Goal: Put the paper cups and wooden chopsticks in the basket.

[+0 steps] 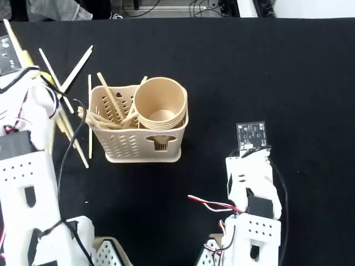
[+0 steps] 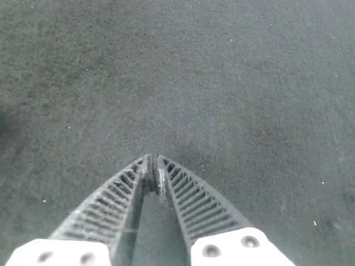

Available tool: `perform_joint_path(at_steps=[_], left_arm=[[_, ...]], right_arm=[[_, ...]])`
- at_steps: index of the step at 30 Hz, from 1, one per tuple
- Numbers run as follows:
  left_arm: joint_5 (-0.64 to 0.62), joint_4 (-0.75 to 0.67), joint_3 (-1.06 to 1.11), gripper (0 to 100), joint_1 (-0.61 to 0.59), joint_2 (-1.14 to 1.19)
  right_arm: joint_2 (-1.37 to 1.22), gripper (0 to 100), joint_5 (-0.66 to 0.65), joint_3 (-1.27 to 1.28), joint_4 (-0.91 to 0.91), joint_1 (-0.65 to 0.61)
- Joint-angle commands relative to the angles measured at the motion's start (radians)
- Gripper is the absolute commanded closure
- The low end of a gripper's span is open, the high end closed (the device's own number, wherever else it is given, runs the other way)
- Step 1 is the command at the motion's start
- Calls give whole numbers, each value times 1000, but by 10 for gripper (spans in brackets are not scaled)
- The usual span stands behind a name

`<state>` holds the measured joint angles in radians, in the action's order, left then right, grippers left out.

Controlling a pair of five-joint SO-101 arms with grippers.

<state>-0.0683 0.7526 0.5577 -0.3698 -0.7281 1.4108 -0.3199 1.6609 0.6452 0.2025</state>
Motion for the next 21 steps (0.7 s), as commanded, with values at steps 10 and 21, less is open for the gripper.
perform_joint_path(at_steps=[10,21], left_arm=[[-17,-138,21,972,-7,-393],[-15,-379,255,972,45,-683]], right_arm=[[15,986,5,-5,-14,8],[15,986,5,-4,-14,8]])
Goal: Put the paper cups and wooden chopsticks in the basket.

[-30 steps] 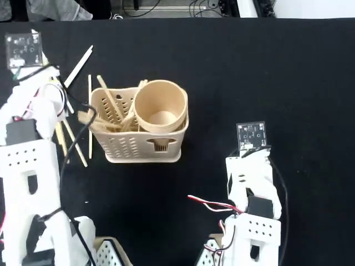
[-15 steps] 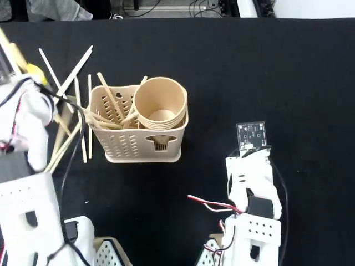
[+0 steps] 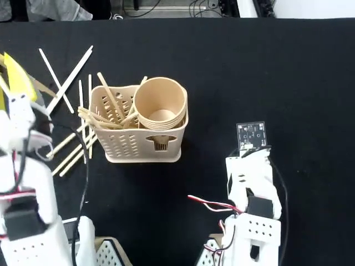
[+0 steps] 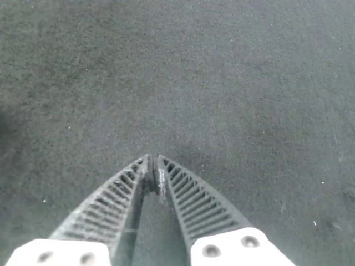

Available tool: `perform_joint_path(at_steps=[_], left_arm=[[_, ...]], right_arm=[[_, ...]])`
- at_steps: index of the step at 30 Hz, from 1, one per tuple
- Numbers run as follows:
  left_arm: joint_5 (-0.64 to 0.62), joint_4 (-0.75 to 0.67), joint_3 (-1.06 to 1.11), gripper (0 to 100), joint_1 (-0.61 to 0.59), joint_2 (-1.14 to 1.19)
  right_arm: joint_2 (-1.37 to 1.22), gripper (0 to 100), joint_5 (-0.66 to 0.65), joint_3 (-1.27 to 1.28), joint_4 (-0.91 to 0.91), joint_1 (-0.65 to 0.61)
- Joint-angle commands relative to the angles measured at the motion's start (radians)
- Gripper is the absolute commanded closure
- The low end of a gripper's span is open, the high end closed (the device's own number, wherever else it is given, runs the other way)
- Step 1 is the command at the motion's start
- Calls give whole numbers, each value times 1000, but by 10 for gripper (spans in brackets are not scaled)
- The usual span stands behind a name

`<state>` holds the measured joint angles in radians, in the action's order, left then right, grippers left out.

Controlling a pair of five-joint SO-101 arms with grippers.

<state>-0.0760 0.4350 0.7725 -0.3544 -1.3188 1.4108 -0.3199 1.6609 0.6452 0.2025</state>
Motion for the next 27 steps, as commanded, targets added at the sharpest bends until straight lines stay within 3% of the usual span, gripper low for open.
perform_joint_path(at_steps=[1,9,18,27], left_arm=[[-8,-72,54,972,38,-117],[-9,-204,117,973,180,-176],[-9,-204,124,973,380,-175],[-3,-184,194,972,427,-170]], right_arm=[[15,986,5,-4,-14,8],[15,986,5,-4,-14,8],[15,986,5,-4,-14,8],[15,986,5,-4,-14,8]])
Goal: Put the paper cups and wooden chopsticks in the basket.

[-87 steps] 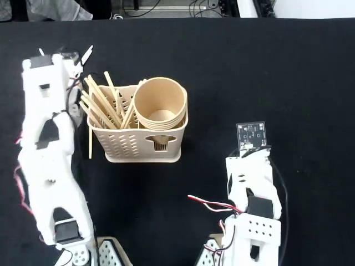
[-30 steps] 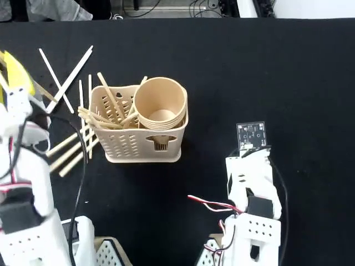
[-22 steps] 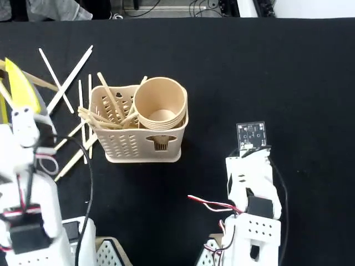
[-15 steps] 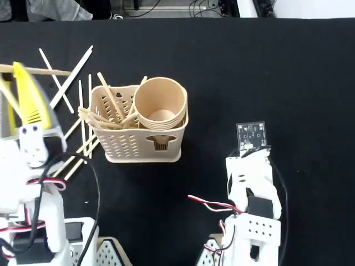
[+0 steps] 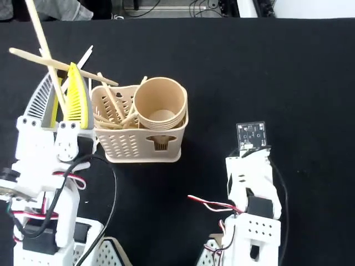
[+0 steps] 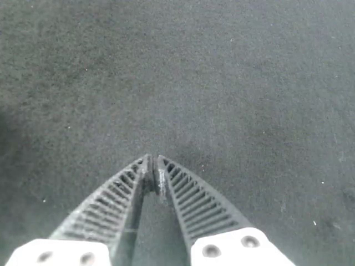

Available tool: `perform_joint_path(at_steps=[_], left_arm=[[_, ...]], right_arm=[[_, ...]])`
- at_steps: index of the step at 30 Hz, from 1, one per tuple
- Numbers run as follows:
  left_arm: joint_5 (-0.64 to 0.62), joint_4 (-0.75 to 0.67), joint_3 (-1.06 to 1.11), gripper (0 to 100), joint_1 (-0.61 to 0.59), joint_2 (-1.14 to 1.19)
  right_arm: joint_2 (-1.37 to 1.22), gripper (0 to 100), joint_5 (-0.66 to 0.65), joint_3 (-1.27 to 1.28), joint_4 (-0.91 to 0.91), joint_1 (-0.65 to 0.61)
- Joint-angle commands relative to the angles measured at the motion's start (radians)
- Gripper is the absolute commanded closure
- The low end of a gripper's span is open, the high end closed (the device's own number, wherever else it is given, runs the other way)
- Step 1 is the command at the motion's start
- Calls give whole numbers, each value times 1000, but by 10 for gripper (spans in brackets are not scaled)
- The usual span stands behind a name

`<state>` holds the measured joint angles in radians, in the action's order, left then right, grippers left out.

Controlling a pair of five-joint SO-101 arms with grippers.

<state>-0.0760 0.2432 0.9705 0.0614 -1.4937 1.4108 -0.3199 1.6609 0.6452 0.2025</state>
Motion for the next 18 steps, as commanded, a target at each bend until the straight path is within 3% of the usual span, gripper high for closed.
perform_joint_path(at_steps=[1,12,18], left_arm=[[-3,38,-15,972,10,15],[-9,437,-430,972,5,413],[-9,462,-438,971,7,470]], right_arm=[[15,986,5,-4,-14,8],[15,986,5,-4,-14,8],[15,986,5,-4,-14,8]])
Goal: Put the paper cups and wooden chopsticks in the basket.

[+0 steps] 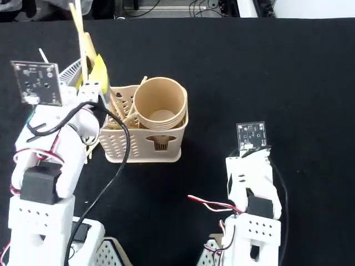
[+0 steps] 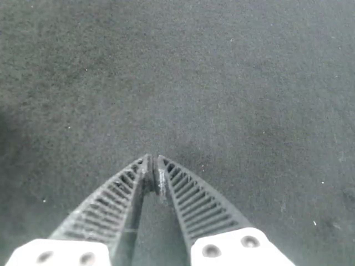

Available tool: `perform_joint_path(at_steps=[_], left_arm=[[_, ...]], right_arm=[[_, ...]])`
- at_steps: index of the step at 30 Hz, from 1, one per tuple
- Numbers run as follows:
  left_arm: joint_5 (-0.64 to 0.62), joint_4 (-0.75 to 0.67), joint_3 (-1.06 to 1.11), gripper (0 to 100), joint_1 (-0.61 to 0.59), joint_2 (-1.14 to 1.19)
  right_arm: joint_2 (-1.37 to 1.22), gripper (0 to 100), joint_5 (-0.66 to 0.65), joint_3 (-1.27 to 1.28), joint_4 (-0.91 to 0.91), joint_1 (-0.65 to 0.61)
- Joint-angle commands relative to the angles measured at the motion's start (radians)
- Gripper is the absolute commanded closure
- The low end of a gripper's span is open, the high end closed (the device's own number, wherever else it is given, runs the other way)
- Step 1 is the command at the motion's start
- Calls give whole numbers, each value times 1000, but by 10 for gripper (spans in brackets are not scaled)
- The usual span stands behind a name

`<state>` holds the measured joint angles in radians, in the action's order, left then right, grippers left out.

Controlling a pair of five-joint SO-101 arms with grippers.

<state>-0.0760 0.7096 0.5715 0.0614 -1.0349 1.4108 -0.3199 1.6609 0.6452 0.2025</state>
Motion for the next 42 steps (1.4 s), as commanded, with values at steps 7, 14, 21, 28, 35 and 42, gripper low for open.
perform_joint_path(at_steps=[7,14,21,28,35,42], left_arm=[[-9,-353,288,971,7,9],[-3,-396,386,970,5,8],[-9,14,197,809,5,-103],[-9,252,1,807,-8,-160],[-9,281,-136,805,-318,-43],[57,427,-397,805,-522,368]], right_arm=[[15,986,5,-4,-14,8],[15,986,5,-4,-14,8],[15,986,5,-4,-14,8],[15,986,5,-4,-14,8],[15,986,5,-4,-14,8],[15,986,5,-4,-14,8]])
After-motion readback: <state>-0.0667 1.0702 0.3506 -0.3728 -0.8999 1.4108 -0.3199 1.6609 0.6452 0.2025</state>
